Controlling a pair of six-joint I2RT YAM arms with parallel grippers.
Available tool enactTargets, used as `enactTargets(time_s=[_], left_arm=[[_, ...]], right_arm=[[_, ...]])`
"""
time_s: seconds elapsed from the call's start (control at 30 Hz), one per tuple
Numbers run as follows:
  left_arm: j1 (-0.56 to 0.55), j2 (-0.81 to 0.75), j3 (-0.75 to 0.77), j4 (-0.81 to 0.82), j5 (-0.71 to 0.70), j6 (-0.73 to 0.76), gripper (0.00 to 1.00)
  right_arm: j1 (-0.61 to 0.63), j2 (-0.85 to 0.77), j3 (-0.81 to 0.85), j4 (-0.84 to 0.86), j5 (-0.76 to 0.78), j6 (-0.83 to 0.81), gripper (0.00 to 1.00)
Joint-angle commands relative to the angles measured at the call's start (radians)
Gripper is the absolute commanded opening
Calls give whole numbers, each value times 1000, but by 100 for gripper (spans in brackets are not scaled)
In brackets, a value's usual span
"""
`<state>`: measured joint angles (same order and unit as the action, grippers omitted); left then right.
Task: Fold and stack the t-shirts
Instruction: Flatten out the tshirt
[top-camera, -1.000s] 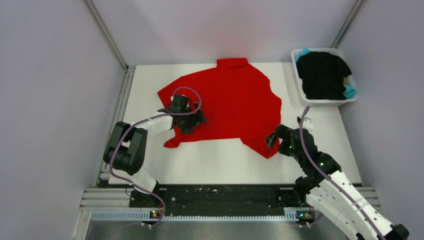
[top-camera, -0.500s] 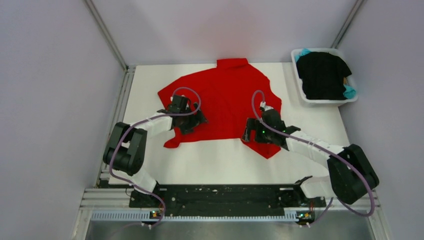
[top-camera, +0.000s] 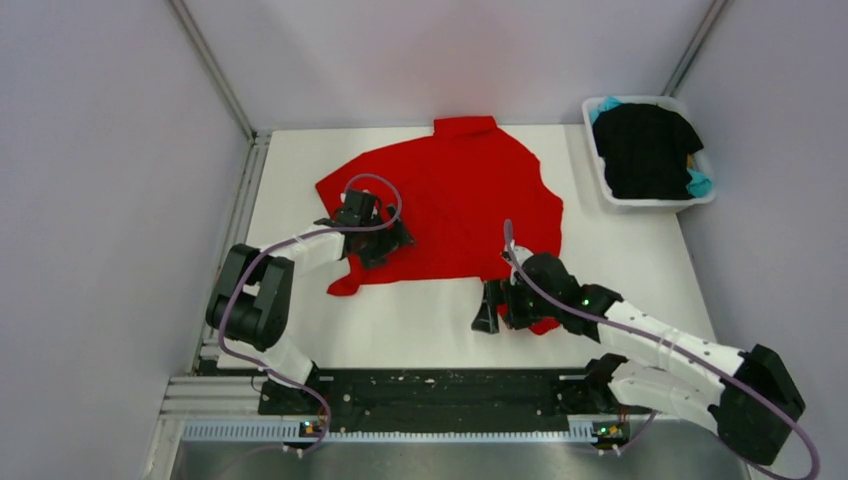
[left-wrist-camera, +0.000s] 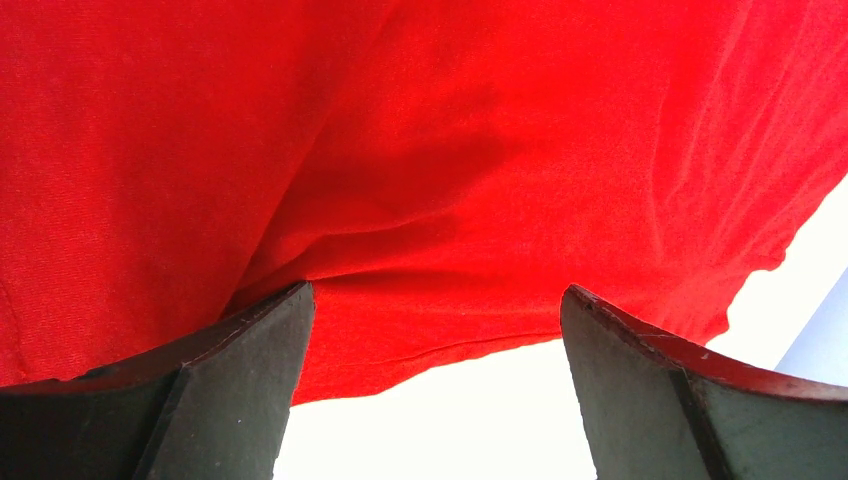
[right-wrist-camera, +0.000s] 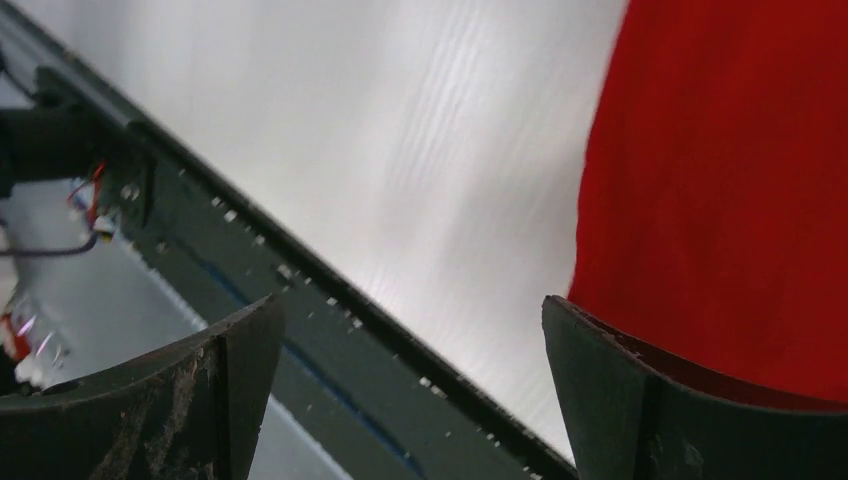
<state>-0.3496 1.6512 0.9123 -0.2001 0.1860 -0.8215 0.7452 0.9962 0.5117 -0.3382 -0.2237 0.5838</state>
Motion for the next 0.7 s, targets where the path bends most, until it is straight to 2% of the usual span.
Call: enactTargets(time_s=[0.0,0.1,0.27,0.4,0.47,0.57,0.67], left_arm=[[6,-6,-22,-77,-68,13,99],[6,-11,-24,-78,-73,12,99],[7,-21,-24,-79,-65,13,99],[6,-27,-24,-82,-70,16,99],[6,-27,-19,-90,-78,22,99],[10,-13,-3,-129,-108,25,99],[17,-24,-10,-153,-137,20,99]], right_arm=[[83,-95,-31,-76,-174,44,97],[112,-140,-15,-93,-140,19,97],[110,-145,58,-66,156,7,99],[104,-69,57,84,358,44,99],[73,-6,53,159,389,50,99],[-2,105,48,240,349,82,99],[-21,191,41,248,344,84,99]])
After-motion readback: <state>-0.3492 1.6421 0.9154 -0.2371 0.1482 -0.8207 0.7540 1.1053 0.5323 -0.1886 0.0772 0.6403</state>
